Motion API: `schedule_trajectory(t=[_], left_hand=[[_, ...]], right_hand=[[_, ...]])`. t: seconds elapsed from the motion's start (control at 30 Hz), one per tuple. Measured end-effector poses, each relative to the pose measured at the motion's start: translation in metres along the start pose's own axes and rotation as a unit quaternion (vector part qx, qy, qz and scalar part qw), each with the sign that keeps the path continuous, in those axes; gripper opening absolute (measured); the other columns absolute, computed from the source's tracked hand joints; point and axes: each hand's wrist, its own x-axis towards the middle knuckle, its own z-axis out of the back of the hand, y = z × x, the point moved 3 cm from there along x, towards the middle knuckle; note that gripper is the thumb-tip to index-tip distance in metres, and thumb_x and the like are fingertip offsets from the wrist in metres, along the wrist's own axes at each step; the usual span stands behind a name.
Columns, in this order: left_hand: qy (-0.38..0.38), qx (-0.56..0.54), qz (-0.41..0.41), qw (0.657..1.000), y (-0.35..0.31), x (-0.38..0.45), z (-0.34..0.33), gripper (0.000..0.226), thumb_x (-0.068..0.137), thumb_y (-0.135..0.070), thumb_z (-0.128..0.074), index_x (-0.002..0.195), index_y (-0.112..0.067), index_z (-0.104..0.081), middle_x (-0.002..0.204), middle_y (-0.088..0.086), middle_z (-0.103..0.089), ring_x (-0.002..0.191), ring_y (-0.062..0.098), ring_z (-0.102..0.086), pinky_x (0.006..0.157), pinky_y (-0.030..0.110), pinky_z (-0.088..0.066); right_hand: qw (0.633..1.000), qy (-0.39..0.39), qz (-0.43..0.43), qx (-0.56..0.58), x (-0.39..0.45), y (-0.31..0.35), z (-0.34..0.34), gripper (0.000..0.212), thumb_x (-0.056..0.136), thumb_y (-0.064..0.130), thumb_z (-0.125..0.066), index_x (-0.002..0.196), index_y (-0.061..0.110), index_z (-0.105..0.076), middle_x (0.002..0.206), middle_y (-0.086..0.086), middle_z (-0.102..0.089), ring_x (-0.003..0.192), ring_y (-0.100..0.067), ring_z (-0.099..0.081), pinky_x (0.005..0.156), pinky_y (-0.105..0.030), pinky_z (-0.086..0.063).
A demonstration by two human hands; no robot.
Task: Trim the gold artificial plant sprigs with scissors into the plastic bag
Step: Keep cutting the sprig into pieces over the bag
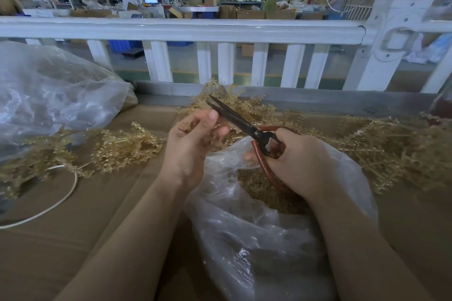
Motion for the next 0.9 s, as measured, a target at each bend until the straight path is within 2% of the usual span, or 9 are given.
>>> schedule_trajectory(t=[0.13,0.23,0.33,0.43,0.57,0.77,0.9], left_hand=[[-0.014,-0.007,0.0,1.0,0.001,0.0,0.0,0.016,0.078,-0.013,-0.072,0.088,-0.003,-0.066,0.091,0.009,-0.076,0.079,0.016,-0.074,0.081,0.027,-0.058],[-0.018,-0.007,0.002,1.0,0.001,0.0,-0.001,0.02,0.079,-0.01,-0.072,0.095,0.001,-0.068,0.094,0.013,-0.075,0.081,0.018,-0.074,0.079,0.024,-0.057],[-0.016,-0.008,0.002,1.0,0.001,0.0,0.0,0.011,0.079,-0.006,-0.07,0.088,0.0,-0.067,0.097,0.018,-0.072,0.079,0.019,-0.073,0.079,0.026,-0.058],[-0.005,-0.001,0.0,1.0,0.001,0.0,0.0,0.012,0.079,-0.006,-0.068,0.087,0.001,-0.063,0.094,0.016,-0.071,0.077,0.018,-0.072,0.078,0.026,-0.057],[0.005,0.018,0.0,1.0,0.0,-0.002,-0.003,0.013,0.076,-0.01,-0.068,0.087,-0.003,-0.066,0.084,0.007,-0.074,0.075,0.016,-0.071,0.076,0.025,-0.056],[0.007,0.065,0.004,0.998,0.003,-0.003,-0.005,0.018,0.074,-0.01,-0.069,0.089,0.0,-0.065,0.084,0.009,-0.073,0.075,0.018,-0.071,0.074,0.028,-0.056],[0.005,0.08,0.004,0.997,0.005,-0.003,-0.004,0.005,0.078,-0.003,-0.068,0.082,-0.001,-0.066,0.078,0.007,-0.072,0.074,0.018,-0.07,0.075,0.028,-0.056]], right_hand=[[1.0,0.002,0.005,0.007,0.0,0.002,0.003,0.073,0.065,0.1,-0.031,0.088,0.036,-0.057,0.065,0.021,-0.057,0.06,0.005,-0.051,0.053,-0.012,-0.033],[1.0,0.003,0.016,-0.003,-0.001,0.004,0.005,0.062,0.068,0.098,-0.033,0.086,0.04,-0.049,0.063,0.02,-0.054,0.058,0.004,-0.05,0.051,-0.013,-0.032],[1.0,0.011,0.026,-0.01,-0.002,0.006,0.005,0.053,0.072,0.093,-0.043,0.086,0.042,-0.046,0.066,0.02,-0.054,0.06,0.004,-0.05,0.052,-0.015,-0.032],[0.999,0.011,0.028,-0.02,-0.001,0.006,0.005,0.055,0.074,0.092,-0.044,0.089,0.039,-0.05,0.069,0.02,-0.055,0.062,0.005,-0.05,0.053,-0.015,-0.034],[0.999,0.014,0.022,-0.032,0.0,0.008,0.007,0.054,0.074,0.09,-0.047,0.094,0.04,-0.05,0.072,0.022,-0.055,0.065,0.007,-0.049,0.053,-0.013,-0.034],[0.999,0.01,0.028,-0.039,0.0,0.011,0.01,0.064,0.072,0.093,-0.038,0.096,0.036,-0.055,0.074,0.019,-0.058,0.065,0.002,-0.053,0.056,-0.019,-0.048],[0.999,-0.002,0.029,-0.043,0.0,0.012,0.01,0.063,0.073,0.09,-0.044,0.091,0.031,-0.055,0.069,0.018,-0.055,0.062,0.001,-0.052,0.055,-0.022,-0.048]])
